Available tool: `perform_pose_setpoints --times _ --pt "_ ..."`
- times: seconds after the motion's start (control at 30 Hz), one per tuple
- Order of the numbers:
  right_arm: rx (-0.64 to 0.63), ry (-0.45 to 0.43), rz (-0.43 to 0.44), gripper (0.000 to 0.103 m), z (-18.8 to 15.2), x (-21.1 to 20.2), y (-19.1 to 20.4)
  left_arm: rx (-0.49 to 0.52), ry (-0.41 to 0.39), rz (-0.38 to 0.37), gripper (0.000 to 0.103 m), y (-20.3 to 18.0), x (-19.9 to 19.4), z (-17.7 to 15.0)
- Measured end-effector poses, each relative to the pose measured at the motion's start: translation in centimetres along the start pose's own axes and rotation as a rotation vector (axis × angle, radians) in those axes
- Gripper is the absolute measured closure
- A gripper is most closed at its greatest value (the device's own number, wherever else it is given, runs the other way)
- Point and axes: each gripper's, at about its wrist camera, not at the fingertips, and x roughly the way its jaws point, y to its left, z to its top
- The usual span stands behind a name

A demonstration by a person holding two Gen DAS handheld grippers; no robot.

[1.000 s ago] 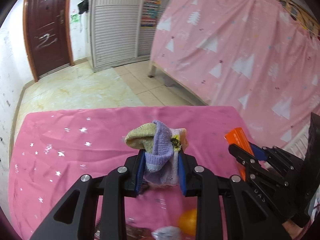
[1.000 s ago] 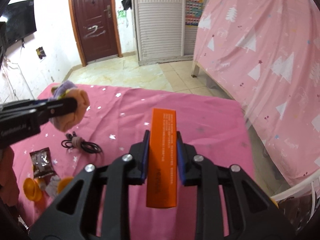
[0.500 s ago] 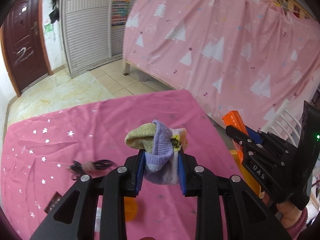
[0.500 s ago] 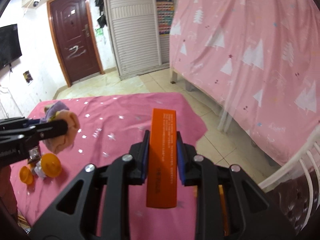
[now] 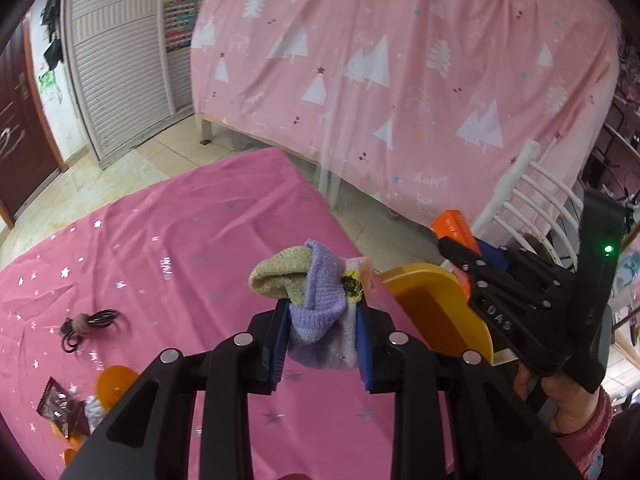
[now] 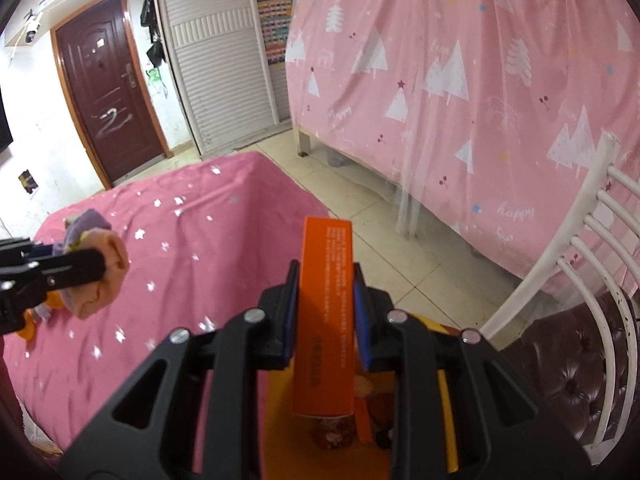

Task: Collect trash
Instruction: 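Carry the sock and orange box to the yellow bin and open both tools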

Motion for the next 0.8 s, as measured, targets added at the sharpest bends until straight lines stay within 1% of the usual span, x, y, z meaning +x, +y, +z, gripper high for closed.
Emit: perform_pose_setpoints --times 0.27,0.47,0.73,0.8 --pt "0.023 0.028 0.013 0.08 -1.7 0.3 -1.6 0.041 0.047 -0.054 0.081 -3.8 1.6 -0.4" --pt "0.034 0.071 0.023 0.08 -3.1 0.6 -2.8 0.038 0.096 -0.089 0.081 -5.6 3.5 -0.4" --pt "0.088 0.173 0.032 0.08 -6.7 1.8 -4.9 0.057 0.124 -0.12 0.081 -7.6 5.3 -0.2" --pt "0.102 0.182 0.029 0.073 -6.8 1.9 -5.4 0.06 0.129 -0.122 0.081 -8.0 5.6 -0.1"
